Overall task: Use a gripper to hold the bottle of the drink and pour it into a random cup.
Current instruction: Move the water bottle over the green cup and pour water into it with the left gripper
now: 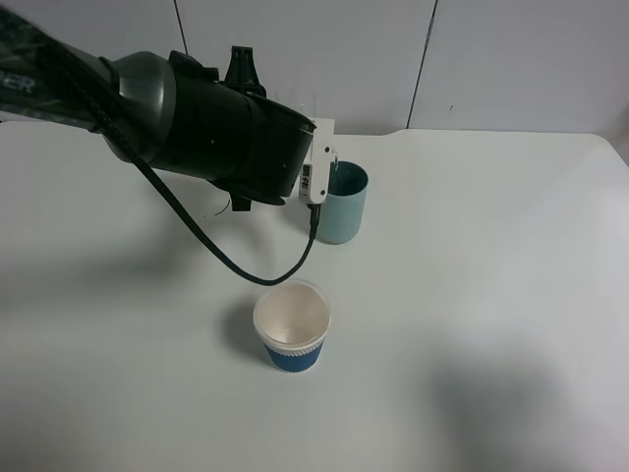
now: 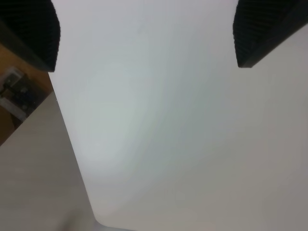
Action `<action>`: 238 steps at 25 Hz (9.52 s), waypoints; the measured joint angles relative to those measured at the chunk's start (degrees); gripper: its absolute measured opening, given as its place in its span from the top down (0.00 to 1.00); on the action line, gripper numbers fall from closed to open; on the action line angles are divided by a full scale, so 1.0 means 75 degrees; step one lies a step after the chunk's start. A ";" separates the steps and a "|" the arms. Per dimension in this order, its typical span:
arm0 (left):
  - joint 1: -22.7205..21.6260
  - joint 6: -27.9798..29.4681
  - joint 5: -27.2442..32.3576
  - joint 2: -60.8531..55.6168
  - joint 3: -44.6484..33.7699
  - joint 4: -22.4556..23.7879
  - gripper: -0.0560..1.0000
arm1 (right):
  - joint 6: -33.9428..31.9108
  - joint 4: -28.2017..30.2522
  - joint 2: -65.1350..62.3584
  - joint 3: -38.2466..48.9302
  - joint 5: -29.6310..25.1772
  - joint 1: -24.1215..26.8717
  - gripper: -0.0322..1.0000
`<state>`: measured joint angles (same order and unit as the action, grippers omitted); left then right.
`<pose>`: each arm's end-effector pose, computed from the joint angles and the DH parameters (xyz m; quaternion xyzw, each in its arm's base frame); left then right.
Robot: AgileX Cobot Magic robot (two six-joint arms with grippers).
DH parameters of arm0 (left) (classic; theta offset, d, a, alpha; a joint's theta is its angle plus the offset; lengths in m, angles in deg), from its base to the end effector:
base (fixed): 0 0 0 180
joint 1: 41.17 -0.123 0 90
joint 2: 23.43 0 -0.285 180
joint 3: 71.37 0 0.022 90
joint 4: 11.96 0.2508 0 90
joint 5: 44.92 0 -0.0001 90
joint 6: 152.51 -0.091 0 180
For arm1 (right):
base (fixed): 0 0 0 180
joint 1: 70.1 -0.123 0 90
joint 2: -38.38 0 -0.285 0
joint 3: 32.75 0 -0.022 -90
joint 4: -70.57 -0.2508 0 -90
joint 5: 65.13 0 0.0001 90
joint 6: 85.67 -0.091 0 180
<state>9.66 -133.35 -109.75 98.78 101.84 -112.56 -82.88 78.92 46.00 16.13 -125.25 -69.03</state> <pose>0.3036 -0.2445 0.1872 0.5348 0.6422 0.4965 0.2345 -0.0049 -0.0114 0.2774 -0.0104 0.8486 -0.0904 0.5212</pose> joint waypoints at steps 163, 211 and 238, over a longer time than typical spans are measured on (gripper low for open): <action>0.0006 -0.1045 -0.0588 0.0000 0.0015 0.1223 0.45 | 0.0000 0.0000 0.0000 0.0000 0.0000 0.0000 0.25; 0.0053 -0.1221 -0.0650 0.0000 0.0015 0.2348 0.45 | 0.0000 0.0000 0.0000 0.0000 0.0000 0.0000 0.25; 0.0053 -0.1245 -0.0650 0.0000 0.0015 0.2732 0.45 | 0.0000 0.0000 0.0000 0.0000 0.0000 0.0000 0.25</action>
<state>10.06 -142.68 -114.62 98.78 101.95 -92.07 -82.88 78.92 46.00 16.13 -125.25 -69.03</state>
